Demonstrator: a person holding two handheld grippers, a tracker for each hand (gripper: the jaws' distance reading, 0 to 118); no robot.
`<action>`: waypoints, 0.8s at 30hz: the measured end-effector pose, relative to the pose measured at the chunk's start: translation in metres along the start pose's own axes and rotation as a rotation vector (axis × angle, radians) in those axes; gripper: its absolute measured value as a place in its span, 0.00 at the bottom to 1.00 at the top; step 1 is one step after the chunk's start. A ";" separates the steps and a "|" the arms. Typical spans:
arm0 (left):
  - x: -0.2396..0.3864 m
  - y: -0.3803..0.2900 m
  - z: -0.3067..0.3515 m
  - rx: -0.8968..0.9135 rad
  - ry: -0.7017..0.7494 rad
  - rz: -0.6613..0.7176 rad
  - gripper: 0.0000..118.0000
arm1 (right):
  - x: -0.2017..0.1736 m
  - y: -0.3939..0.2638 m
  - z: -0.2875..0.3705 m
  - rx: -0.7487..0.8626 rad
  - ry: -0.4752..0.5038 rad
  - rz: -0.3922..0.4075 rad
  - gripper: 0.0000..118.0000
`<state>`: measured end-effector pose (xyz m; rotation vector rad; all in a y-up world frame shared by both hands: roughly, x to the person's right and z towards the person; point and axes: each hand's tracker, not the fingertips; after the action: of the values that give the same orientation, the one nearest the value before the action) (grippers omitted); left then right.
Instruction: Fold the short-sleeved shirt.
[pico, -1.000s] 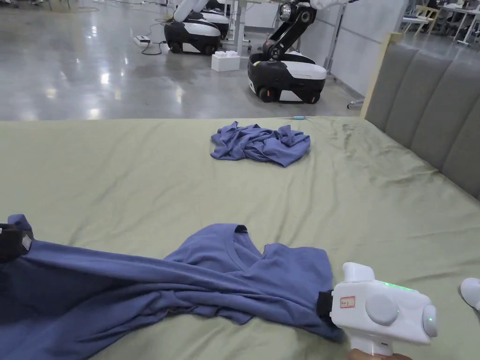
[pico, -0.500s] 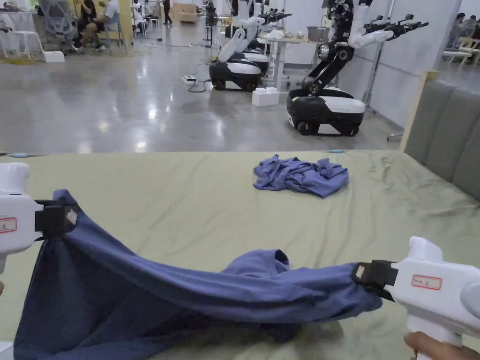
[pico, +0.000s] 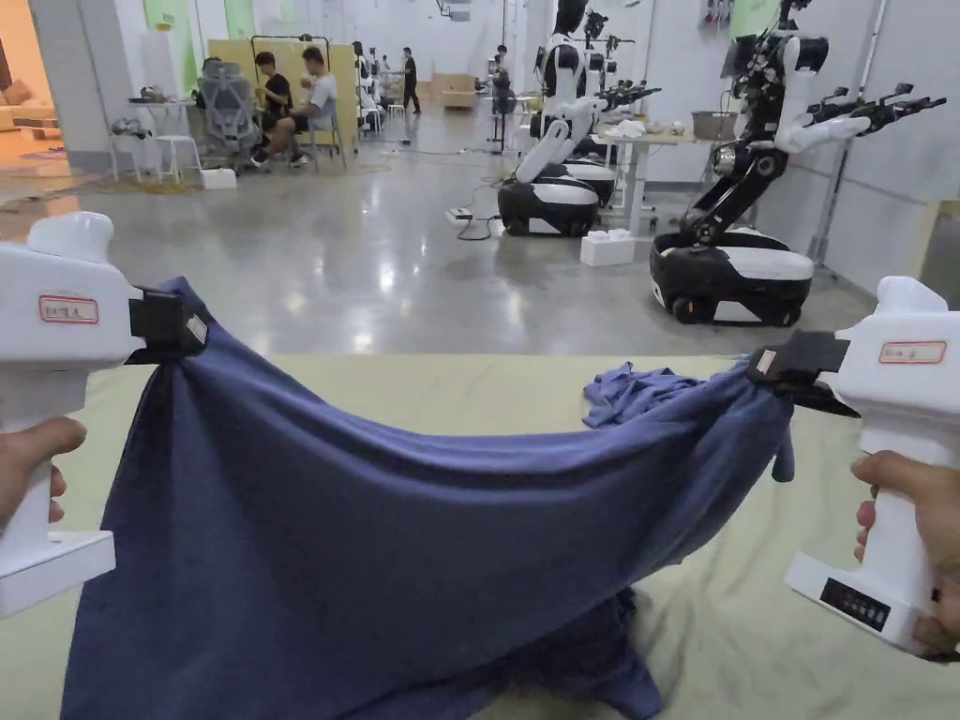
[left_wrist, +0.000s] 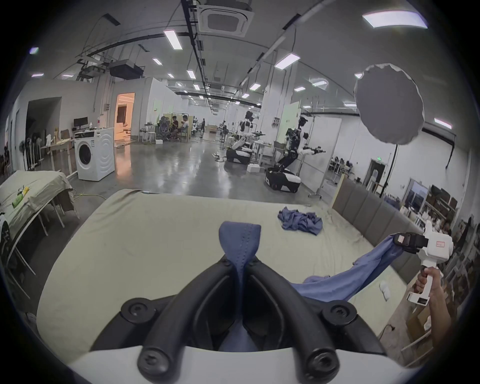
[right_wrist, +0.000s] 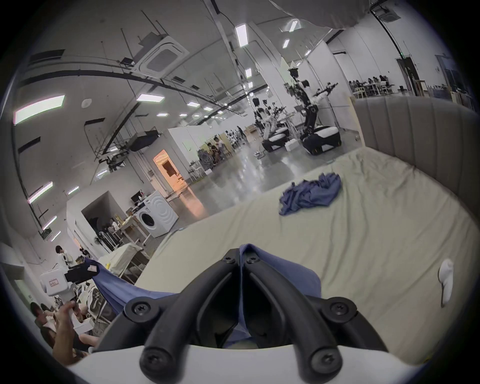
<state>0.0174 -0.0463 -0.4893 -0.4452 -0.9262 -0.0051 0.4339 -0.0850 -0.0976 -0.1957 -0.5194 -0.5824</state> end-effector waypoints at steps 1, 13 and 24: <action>-0.002 0.006 -0.003 0.010 0.000 0.009 0.02 | -0.005 0.007 -0.003 0.005 -0.001 0.001 0.03; -0.012 0.095 -0.093 0.019 0.046 0.068 0.02 | -0.039 0.099 -0.081 0.081 -0.071 0.027 0.03; -0.017 0.170 -0.178 0.079 0.058 0.075 0.02 | -0.057 0.193 -0.165 0.209 -0.127 0.023 0.03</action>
<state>0.1765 0.0392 -0.6575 -0.4041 -0.8496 0.0868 0.5709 0.0479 -0.2748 -0.0402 -0.6959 -0.4920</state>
